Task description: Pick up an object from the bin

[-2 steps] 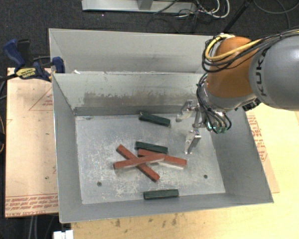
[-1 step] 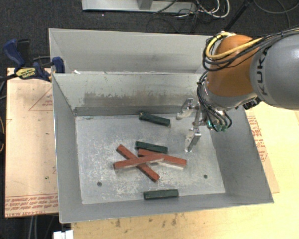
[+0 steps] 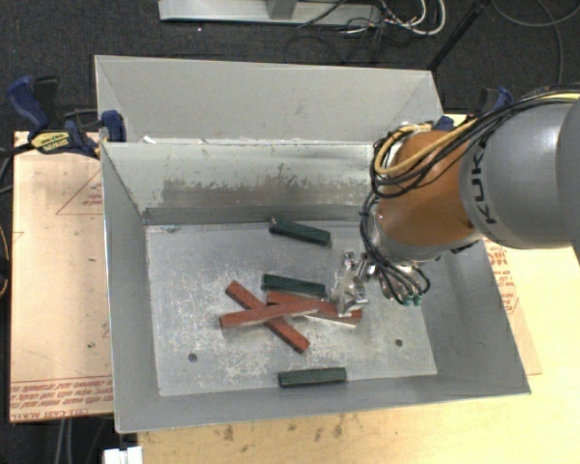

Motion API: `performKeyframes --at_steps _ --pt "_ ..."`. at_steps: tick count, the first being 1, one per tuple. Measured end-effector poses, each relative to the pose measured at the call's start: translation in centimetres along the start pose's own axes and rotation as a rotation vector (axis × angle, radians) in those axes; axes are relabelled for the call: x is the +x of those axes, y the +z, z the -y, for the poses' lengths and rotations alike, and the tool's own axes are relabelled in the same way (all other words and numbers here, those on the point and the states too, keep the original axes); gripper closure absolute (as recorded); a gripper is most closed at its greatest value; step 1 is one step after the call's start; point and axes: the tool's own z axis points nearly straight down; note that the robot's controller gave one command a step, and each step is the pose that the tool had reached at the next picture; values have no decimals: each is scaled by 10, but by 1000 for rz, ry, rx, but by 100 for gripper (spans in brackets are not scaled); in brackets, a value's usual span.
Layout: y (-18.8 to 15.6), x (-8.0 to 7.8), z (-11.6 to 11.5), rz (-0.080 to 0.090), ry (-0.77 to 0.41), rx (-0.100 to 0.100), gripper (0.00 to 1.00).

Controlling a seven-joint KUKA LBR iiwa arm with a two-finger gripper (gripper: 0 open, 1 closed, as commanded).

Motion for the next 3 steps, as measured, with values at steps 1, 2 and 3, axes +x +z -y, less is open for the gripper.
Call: performKeyframes --at_steps 1,2,3 --pt "2 -4 -2 26 0 -2 0" --pt "2 -4 -2 25 -1 -2 0" --pt "0 50 -55 13 -139 2 100"
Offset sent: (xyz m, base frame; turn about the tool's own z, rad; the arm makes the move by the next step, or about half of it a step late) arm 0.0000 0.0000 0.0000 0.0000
